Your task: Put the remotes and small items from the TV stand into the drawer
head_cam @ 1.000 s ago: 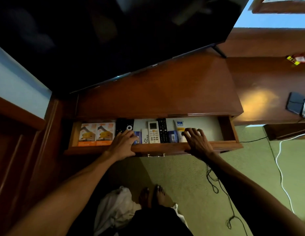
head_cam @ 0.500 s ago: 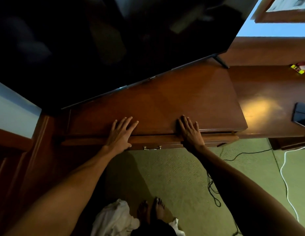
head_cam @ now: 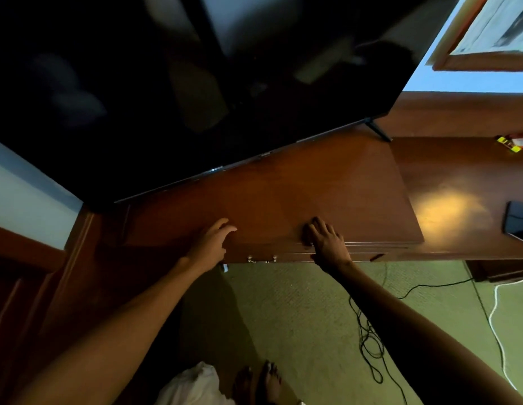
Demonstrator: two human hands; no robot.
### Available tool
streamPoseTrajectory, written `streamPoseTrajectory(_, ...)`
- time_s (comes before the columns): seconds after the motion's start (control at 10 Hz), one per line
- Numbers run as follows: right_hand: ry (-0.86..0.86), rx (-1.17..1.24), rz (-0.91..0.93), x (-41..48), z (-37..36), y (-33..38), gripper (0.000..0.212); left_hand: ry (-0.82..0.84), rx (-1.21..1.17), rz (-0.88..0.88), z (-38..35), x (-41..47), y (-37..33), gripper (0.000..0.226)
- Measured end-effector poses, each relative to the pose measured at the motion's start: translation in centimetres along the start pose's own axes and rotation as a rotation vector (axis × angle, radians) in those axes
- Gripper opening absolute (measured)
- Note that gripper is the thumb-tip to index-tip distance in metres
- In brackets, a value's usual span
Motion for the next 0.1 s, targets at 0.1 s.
streamPoseTrajectory(0.1,0.042,0.208,-0.038,-2.43,0.51,0.08,0.074,0.071,-0.176,0.081,2.65,-1.35,-0.38,0.056)
Point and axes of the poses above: each hand's wrist, its own x-axis towards the middle knuckle, its own z-axis out of the back of the hand, y = z × x, the point moved 7 cm from there along x, towards the middle knuckle, and after that the axes turned 8 degrees about -y, right-handed, at the moved point
